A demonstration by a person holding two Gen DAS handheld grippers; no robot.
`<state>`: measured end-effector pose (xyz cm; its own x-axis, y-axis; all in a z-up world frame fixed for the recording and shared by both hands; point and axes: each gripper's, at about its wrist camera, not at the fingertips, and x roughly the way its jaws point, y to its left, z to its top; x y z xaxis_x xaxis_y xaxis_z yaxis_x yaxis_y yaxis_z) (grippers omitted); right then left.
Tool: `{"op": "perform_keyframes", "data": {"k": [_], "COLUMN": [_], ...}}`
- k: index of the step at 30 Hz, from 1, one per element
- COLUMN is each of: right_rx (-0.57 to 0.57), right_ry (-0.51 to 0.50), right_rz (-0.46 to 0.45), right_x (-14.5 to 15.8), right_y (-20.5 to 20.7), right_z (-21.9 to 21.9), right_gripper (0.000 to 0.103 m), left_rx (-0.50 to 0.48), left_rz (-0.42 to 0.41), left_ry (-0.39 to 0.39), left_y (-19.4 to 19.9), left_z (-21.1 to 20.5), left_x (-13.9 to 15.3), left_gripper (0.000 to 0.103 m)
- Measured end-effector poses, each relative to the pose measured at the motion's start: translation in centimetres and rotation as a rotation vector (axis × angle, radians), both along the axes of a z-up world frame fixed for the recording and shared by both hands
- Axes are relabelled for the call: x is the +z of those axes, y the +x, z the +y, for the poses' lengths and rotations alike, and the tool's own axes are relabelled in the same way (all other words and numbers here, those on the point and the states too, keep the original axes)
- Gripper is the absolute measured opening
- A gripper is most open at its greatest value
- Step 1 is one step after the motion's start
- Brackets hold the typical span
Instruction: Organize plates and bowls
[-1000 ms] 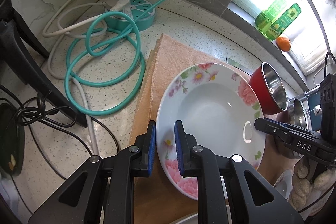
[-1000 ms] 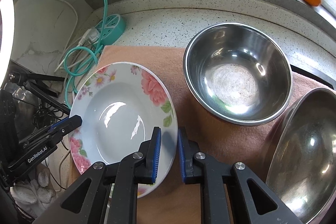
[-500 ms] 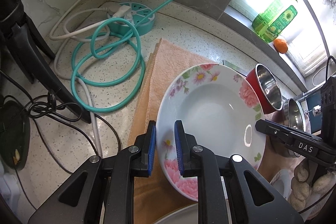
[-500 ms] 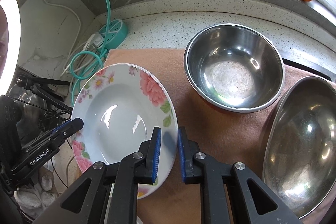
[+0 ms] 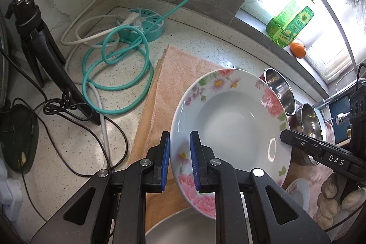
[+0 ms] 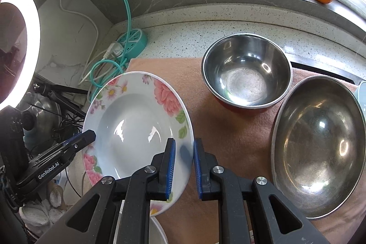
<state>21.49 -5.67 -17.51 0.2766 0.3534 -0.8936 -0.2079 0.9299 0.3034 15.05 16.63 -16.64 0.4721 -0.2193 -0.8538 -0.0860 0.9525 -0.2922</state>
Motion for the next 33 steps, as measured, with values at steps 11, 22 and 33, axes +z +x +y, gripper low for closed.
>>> {"op": "perform_keyframes", "data": {"k": [11,22,33], "right_rx": [-0.019,-0.046,-0.074], "right_ry": [0.012,0.018,0.03], "right_rz": [-0.019,-0.027,-0.018], "right_x": [1.5,2.2,2.7], "right_y": [-2.3,-5.0,-8.2], "right_z": [-2.4,-4.9,-8.0], "right_gripper": [0.014,0.014,0.014], "left_rx": [-0.026,-0.037,-0.058], "left_rz": [-0.015,-0.02,-0.016], "left_ry": [-0.003,-0.026,-0.037], "left_y": [-1.9,-4.5,-7.0], "left_z": [-1.7,-3.8,-6.5], "left_x": [1.3,2.0,2.4], "left_gripper": [0.015,0.015,0.015]}}
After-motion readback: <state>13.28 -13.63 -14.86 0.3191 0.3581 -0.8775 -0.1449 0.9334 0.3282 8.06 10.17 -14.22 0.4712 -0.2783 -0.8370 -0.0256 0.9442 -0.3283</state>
